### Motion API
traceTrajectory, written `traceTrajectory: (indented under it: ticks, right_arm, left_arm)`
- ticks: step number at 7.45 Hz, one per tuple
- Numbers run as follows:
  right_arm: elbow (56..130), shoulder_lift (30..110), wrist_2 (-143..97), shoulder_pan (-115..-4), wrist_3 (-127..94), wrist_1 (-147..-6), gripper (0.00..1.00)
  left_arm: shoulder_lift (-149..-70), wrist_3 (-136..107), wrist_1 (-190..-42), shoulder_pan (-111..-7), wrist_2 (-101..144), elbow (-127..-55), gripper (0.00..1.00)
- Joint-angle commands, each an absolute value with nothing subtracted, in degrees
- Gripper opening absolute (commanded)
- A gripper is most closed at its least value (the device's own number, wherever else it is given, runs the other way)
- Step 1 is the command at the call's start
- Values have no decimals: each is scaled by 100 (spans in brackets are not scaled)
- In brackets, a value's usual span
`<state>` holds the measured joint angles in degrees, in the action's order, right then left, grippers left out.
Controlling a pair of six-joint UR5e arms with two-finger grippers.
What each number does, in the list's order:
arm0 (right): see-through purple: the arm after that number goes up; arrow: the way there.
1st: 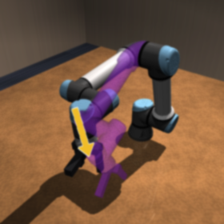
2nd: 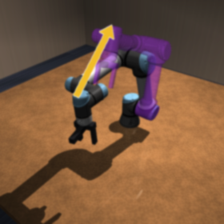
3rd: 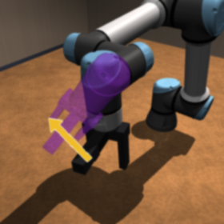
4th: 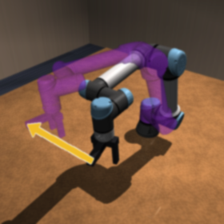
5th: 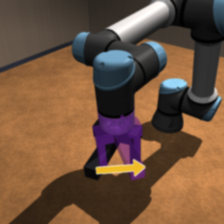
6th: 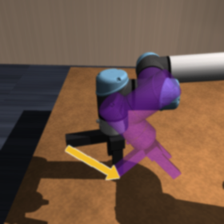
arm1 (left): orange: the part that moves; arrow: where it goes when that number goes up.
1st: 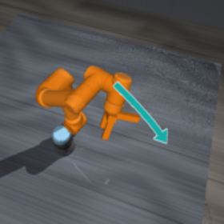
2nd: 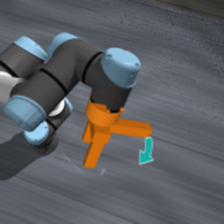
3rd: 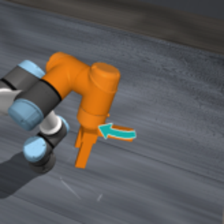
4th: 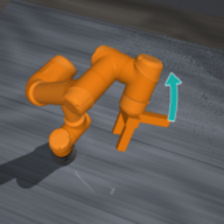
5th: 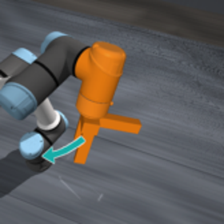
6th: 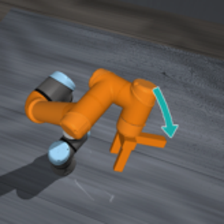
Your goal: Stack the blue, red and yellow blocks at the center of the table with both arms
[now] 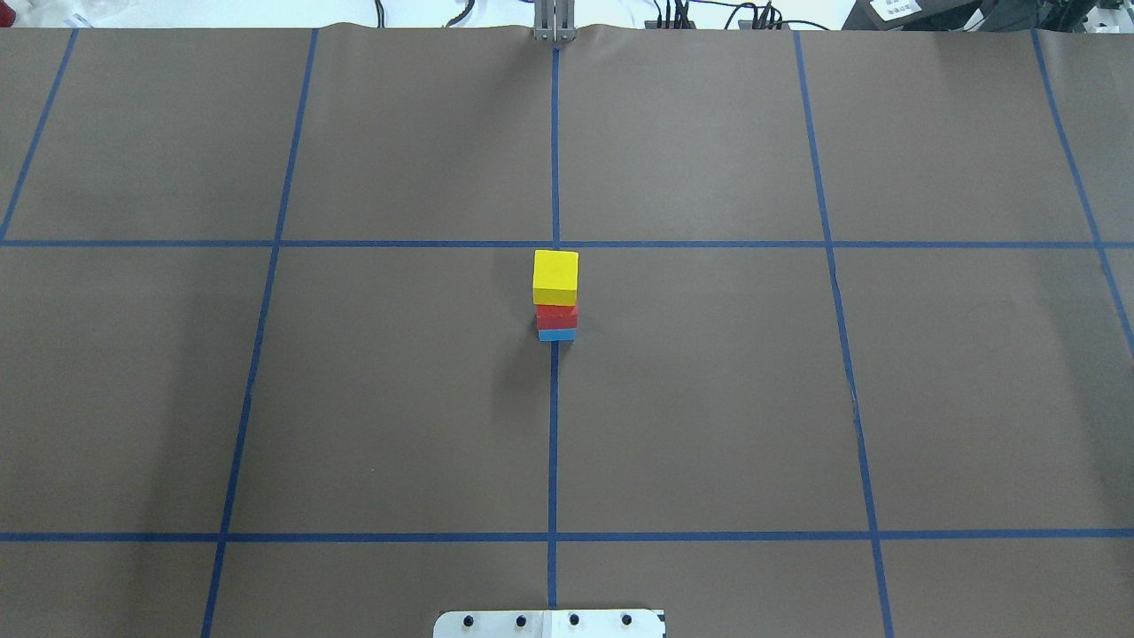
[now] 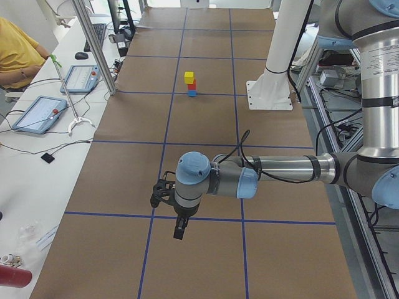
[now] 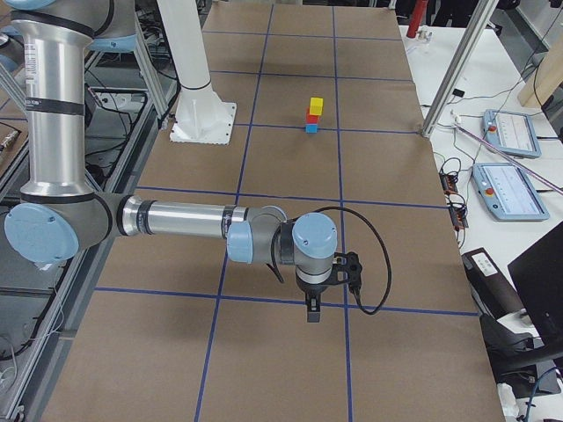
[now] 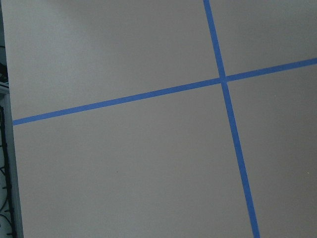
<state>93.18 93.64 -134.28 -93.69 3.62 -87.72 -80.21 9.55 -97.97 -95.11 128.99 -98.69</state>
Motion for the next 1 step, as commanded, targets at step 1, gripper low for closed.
traceTrajectory:
  ticks: [1]
  right_arm:
    - [9325,9369,-13465,-9369,360,-8763,100]
  left_arm:
    - [-8007,949,-9791,-9510,12902,-9870,100]
